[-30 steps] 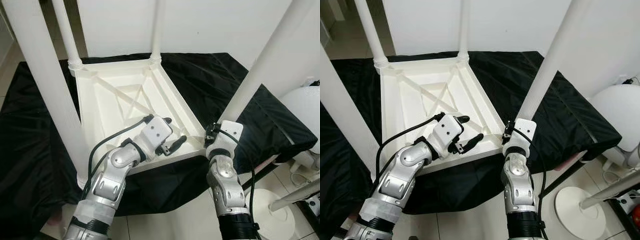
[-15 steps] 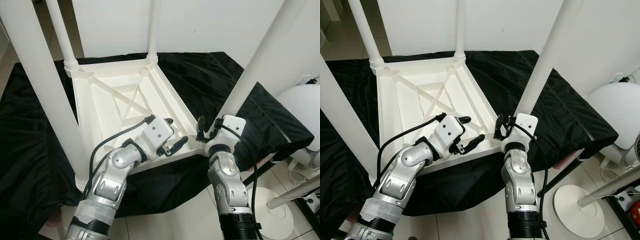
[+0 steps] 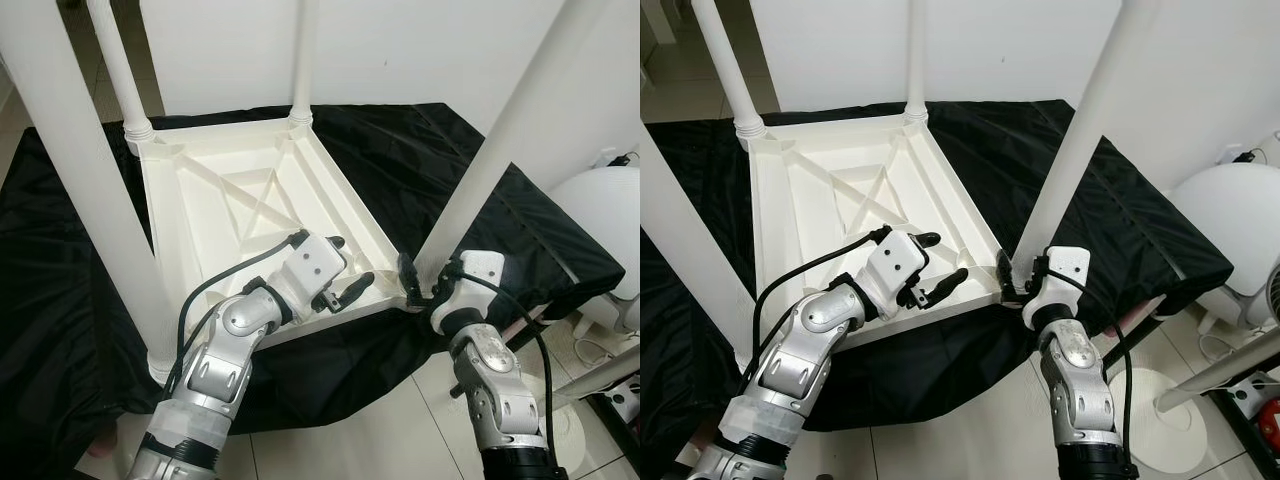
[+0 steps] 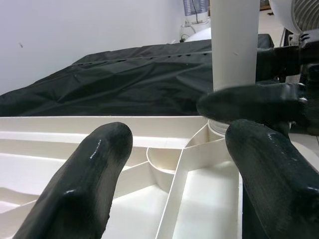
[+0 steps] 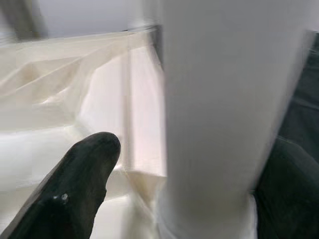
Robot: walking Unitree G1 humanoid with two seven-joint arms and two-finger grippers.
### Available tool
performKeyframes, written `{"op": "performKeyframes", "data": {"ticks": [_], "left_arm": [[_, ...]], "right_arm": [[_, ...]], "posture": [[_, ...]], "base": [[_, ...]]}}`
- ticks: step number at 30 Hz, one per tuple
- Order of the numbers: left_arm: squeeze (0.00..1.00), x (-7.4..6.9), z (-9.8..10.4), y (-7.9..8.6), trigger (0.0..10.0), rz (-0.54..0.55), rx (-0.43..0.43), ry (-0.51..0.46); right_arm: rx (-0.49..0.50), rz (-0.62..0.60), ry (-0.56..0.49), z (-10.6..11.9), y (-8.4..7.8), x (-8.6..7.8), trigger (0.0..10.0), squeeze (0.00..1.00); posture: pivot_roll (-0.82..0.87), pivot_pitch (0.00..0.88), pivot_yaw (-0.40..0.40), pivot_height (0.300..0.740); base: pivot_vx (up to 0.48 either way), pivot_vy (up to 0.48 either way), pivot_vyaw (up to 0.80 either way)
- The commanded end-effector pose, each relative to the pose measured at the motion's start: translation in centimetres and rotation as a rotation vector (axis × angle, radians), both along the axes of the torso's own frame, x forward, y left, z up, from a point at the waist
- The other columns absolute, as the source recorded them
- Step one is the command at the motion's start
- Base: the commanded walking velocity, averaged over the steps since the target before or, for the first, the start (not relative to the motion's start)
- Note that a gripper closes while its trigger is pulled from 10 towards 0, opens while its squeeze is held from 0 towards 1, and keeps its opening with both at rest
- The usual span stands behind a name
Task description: Building children table
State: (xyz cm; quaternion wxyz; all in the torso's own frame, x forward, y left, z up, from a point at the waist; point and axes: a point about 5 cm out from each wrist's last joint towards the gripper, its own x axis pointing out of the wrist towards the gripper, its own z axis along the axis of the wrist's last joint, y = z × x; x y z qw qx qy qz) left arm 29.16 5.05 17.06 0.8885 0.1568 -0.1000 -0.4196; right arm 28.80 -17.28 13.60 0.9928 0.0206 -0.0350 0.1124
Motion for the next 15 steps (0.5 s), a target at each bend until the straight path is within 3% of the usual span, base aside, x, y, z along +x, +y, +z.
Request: {"op": "performKeyframes", "data": {"ticks": [1, 3, 6, 15], "left_arm": [[0.0, 0.2, -0.1, 0.1, 10.0, 0.071, -0.009, -0.015], [0.0, 0.0, -0.2, 0.1, 10.0, 0.057, 0.0, -0.014], [0.0, 0.2, -0.1, 0.2, 10.0, 0.059, 0.004, -0.016], [0.0, 0.4, 0.1, 0.1, 10.0, 0.066, -0.002, -0.016]], "right_arm": [[-0.008, 0.006, -0.008, -0.1, -1.4, 0.1, 10.0, 0.0], [-0.044, 0.048, -0.018, -0.1, -2.6, 0.7, 10.0, 0.0], [-0.072, 0.093, -0.012, -0.2, -3.0, 1.2, 10.0, 0.0], [-0.108, 0.176, -0.02, -0.2, -2.1, 2.7, 10.0, 0.0]], "posture": [[-0.06, 0.031, -0.058, 0.74], [-0.05, 0.03, -0.056, 0.74], [-0.04, 0.028, -0.052, 0.74], [-0.05, 0.022, -0.039, 0.74]], "base": [[0.0, 0.0, 0.0], [0.0, 0.0, 0.0], [0.0, 0.0, 0.0], [0.0, 0.0, 0.0]]}}
